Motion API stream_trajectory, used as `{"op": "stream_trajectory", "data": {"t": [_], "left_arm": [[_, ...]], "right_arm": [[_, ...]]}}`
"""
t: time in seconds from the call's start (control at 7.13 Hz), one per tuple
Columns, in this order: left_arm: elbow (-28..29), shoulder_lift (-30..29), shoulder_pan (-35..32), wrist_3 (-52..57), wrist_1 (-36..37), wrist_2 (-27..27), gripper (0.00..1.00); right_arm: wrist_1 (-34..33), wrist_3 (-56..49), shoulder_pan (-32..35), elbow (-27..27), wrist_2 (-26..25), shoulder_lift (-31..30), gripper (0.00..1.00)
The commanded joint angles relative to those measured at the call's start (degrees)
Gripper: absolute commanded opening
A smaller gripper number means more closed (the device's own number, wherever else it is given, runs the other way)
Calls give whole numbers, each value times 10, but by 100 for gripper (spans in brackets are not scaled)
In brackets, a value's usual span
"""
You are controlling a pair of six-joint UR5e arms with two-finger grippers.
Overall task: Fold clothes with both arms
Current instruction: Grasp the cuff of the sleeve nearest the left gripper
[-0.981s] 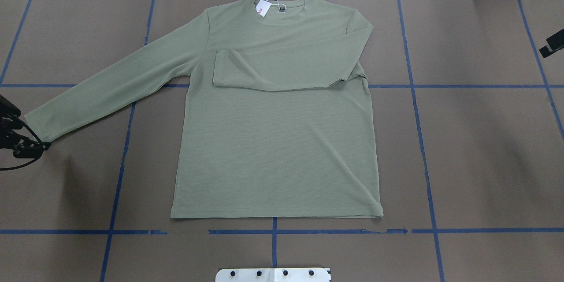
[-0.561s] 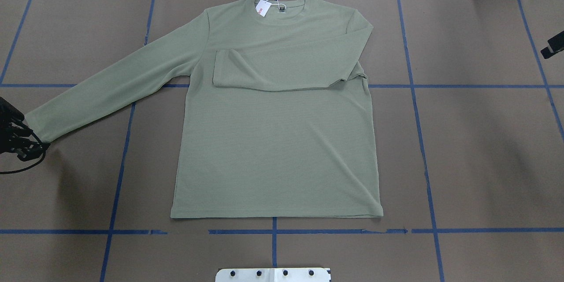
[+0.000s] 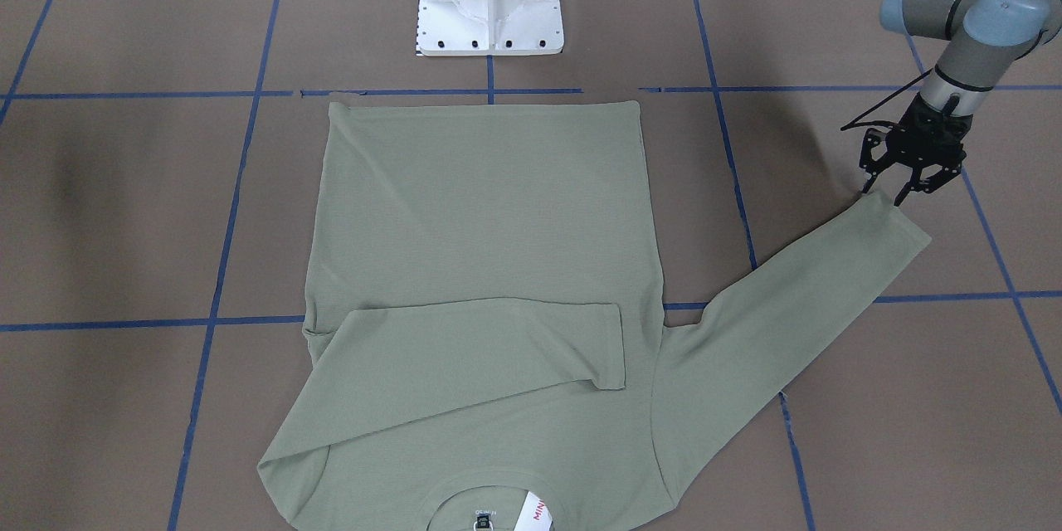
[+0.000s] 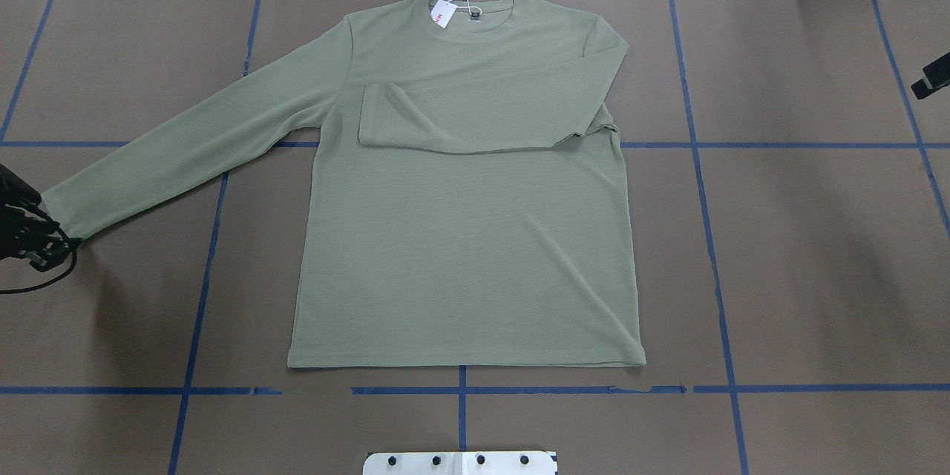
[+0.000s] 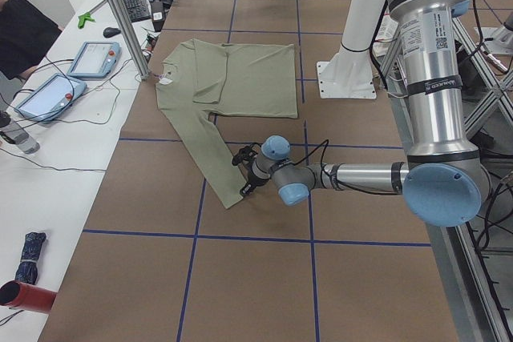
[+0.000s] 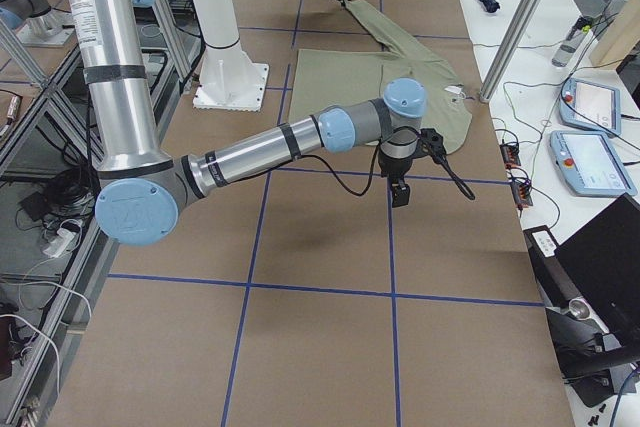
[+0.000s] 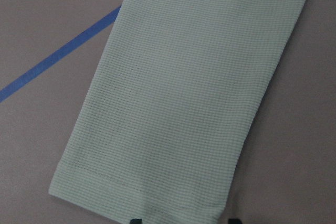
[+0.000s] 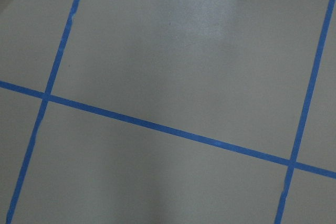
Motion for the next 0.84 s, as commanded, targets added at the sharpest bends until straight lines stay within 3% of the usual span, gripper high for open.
{"op": "stream_trajectory", "data": {"t": [0.0, 0.42, 0.7], "left_arm": [[0, -2, 0, 2, 0, 0, 0], [-38, -27, -20, 11, 0, -4, 0], [-41, -130, -107, 1, 54, -62, 0]], "right_arm": [[0, 1, 0, 0, 0, 1, 100], [1, -10, 1, -2, -1, -3, 100], [1, -11, 1, -1, -1, -12, 100]]}}
